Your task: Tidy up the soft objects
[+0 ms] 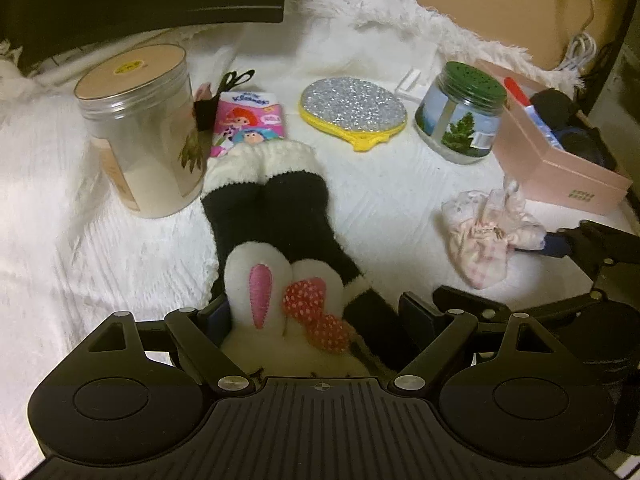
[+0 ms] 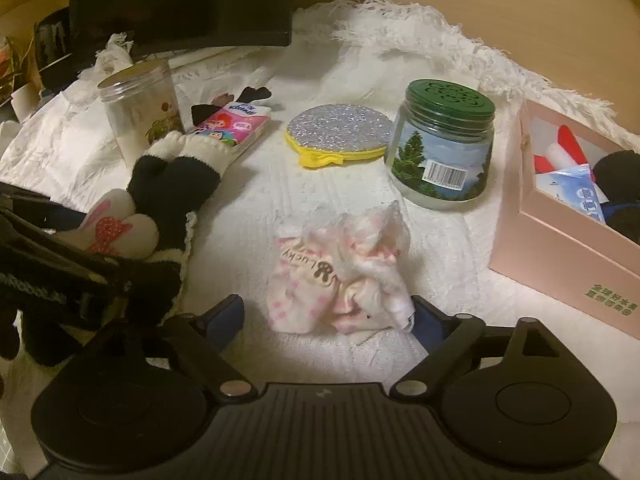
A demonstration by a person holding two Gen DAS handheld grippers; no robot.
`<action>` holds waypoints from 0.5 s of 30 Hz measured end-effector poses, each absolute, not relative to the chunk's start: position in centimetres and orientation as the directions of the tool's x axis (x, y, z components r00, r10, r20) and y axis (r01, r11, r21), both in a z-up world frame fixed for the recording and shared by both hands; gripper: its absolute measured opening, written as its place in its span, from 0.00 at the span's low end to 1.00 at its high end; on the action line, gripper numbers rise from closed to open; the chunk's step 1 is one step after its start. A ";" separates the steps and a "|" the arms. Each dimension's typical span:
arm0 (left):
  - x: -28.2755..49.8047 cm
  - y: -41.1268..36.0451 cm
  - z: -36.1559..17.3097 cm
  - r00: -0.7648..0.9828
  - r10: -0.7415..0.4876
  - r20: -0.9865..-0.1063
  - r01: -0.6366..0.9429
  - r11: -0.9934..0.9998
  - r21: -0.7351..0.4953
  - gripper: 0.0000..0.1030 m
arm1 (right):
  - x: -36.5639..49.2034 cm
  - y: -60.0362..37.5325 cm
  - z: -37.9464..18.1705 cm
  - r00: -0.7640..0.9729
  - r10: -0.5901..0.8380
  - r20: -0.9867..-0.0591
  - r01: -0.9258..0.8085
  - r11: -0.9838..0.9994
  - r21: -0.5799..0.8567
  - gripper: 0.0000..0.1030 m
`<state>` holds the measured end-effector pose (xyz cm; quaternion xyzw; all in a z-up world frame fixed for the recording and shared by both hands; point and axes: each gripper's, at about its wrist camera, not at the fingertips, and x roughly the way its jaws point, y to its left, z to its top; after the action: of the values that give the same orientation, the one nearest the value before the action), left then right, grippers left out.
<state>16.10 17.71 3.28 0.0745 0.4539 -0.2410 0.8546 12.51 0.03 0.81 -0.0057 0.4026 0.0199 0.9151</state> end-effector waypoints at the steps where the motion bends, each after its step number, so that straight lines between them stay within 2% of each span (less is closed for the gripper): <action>1: 16.0 17.5 3.2 0.474 -0.336 -0.814 0.483 0.872 -0.079 0.88 | 12.4 0.0 0.7 0.678 0.035 -0.734 -0.040 0.999 0.011 0.94; 2: 16.0 17.3 3.2 0.476 -0.331 -0.815 0.487 0.871 -0.069 0.89 | 12.5 0.0 0.5 0.672 0.041 -0.739 -0.041 0.999 0.018 1.00; 4: 15.9 17.2 3.0 0.475 -0.334 -0.814 0.488 0.870 -0.072 0.93 | 12.4 0.1 0.4 0.661 0.048 -0.748 -0.058 0.998 0.013 1.00; 8: 15.8 17.0 2.9 0.479 -0.328 -0.814 0.498 0.866 -0.056 0.94 | 12.4 -0.1 0.7 0.634 0.078 -0.769 -0.109 0.994 0.010 1.00; 11: 15.8 17.2 2.9 0.477 -0.335 -0.812 0.497 0.865 -0.066 0.94 | 12.1 -0.8 1.4 0.609 0.097 -0.787 -0.135 0.991 0.017 0.91; 15: 15.9 17.4 3.0 0.474 -0.351 -0.807 0.493 0.866 -0.087 0.94 | 11.3 -1.6 2.7 0.651 0.094 -0.753 -0.111 0.993 0.028 0.91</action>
<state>15.92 17.45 2.99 0.0791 0.4494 -0.2469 0.8548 11.26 -1.60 2.71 -0.0100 0.4139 0.0563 0.9085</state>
